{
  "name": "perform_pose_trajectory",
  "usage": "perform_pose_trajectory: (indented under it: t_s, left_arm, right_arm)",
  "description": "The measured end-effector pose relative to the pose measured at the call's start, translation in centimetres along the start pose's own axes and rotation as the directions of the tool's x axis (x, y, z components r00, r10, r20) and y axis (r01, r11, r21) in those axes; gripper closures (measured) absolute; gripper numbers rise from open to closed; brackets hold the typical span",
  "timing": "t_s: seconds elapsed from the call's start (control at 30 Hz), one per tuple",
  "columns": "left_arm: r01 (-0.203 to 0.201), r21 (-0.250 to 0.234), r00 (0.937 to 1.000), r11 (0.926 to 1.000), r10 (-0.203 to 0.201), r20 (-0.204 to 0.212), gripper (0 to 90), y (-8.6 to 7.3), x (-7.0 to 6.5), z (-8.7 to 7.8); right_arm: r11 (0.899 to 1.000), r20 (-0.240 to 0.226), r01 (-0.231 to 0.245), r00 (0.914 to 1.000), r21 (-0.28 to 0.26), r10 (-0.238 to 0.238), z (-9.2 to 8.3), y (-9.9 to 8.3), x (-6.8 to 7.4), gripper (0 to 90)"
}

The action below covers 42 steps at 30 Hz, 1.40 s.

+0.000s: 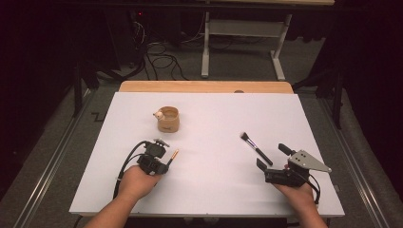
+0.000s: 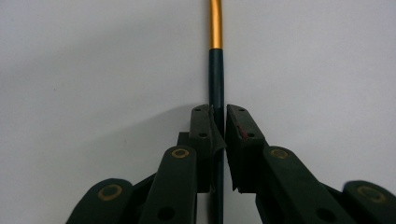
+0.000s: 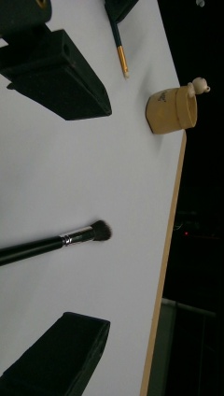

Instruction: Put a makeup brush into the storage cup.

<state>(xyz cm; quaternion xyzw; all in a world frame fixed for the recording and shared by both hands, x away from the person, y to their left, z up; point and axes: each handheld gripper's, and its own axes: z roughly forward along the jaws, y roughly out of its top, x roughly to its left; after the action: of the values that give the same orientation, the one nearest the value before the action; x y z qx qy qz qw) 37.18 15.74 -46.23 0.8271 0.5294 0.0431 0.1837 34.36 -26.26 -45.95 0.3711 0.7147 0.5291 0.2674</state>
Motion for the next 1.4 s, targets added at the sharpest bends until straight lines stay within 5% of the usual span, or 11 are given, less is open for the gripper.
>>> perform_pose_trajectory:
  t_s: [1.4]
  left_arm:
    - [-0.035, -0.008, 0.9991, 0.9993, 0.035, -0.025, 83.2, -0.05, -0.35, 0.09]
  right_arm:
    - [1.0, -0.007, -0.005, 1.0, -0.003, 0.005, 0.13, 0.03, 0.09, 1.8]
